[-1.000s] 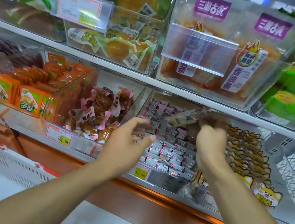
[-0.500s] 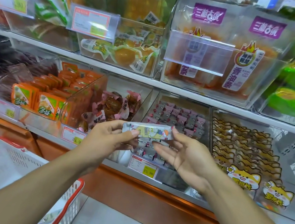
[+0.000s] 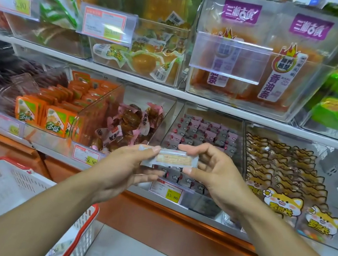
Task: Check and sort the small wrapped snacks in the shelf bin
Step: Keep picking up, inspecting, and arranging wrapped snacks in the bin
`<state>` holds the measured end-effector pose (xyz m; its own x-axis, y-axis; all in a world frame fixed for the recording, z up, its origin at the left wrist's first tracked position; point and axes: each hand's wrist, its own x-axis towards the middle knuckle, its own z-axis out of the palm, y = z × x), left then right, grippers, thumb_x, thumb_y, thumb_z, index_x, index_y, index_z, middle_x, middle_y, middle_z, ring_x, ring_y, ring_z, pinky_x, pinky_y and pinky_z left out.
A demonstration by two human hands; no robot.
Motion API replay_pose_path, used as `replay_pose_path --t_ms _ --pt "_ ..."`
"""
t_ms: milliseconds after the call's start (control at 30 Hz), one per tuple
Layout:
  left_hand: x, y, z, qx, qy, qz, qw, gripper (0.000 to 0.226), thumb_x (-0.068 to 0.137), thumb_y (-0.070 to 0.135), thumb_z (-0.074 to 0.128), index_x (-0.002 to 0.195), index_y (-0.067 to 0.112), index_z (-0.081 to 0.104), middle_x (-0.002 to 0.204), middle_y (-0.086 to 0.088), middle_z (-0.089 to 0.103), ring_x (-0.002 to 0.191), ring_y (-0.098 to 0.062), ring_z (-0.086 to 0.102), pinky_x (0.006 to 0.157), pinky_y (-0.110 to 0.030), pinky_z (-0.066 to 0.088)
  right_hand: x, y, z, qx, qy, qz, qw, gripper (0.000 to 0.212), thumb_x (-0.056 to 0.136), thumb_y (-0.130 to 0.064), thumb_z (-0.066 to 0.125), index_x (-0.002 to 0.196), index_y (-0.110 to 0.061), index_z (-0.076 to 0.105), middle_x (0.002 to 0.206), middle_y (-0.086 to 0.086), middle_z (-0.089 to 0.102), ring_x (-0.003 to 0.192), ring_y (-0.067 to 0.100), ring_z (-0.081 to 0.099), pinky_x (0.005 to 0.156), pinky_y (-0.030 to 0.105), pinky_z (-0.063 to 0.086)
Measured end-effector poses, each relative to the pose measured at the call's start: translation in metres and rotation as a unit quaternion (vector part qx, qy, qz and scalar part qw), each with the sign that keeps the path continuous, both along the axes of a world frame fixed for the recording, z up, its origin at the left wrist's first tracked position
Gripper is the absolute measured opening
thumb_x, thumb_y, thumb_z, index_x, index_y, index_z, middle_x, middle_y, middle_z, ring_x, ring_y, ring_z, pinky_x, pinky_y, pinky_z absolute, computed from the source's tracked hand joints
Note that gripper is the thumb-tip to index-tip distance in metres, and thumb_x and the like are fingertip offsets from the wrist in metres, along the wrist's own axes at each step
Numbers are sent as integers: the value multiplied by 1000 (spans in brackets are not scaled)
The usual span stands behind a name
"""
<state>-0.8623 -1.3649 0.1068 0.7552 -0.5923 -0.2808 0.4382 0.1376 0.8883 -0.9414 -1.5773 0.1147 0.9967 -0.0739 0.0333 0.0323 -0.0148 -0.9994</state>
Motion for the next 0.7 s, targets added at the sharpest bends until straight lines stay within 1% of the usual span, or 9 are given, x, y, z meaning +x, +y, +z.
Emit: replay_pose_path --t_ms 67,133,233,300,367,433,567,633,700 --pt "0 -2 0 -13 -18 17 1000 24 79 21 76 100 8 78 114 -18 74 104 -29 73 82 -28 61 1 0 0 2 -7 -5 1000 31 82 16 69 98 -9 62 125 -4 71 116 16 68 87 29 58" --pt "0 -1 0 -23 -52 31 998 26 70 9 83 95 8 78 112 -20 74 102 -29 73 79 -27 61 2 -1 0 31 7 -11 999 39 78 9 76 109 -11 62 127 1 70 114 18 69 90 32 58" --pt "1 0 -2 66 -172 75 980 38 63 -5 85 91 21 78 111 -13 74 102 -27 71 77 -31 56 3 -1 0 38 77 -5 996 62 66 -18 87 122 -17 60 123 7 71 107 23 72 98 40 55" --pt "1 -2 -4 86 -209 88 970 47 69 -17 77 88 26 78 110 -10 75 102 -24 70 73 -27 56 4 1 -1 57 112 11 992 61 72 -24 83 125 -14 56 114 11 75 104 27 72 96 41 57" --pt "0 -2 -5 88 -226 93 966 51 69 -22 74 87 26 77 105 -6 76 99 -20 71 70 -23 56 4 2 -1 90 117 10 989 48 80 -23 78 121 -8 59 110 13 76 99 27 73 91 39 60" --pt "0 -4 -5 88 -239 94 962 49 68 -22 74 89 22 77 103 -3 77 98 -19 72 75 -28 59 3 4 -1 108 112 -2 988 41 81 -19 77 117 -4 62 108 15 76 92 27 72 87 36 61" --pt "-4 -15 -5 71 -221 112 966 46 70 -20 78 102 12 73 103 -6 78 96 -21 75 78 -29 61 8 -2 4 152 76 -96 981 46 75 -11 76 117 -5 58 103 11 77 93 24 75 80 28 62" --pt "-7 -22 -5 53 -197 115 972 43 72 -15 81 106 10 71 102 -5 78 93 -19 76 73 -23 60 14 -12 9 113 47 -177 977 37 80 -9 76 114 -9 60 104 6 77 97 20 74 85 32 60" --pt "-9 -31 -8 78 -211 102 969 37 76 -2 84 106 16 71 103 0 78 95 -13 75 78 -21 59 21 -29 13 -39 9 -279 959 29 83 -14 80 107 -19 65 97 -4 77 93 13 72 81 29 57"
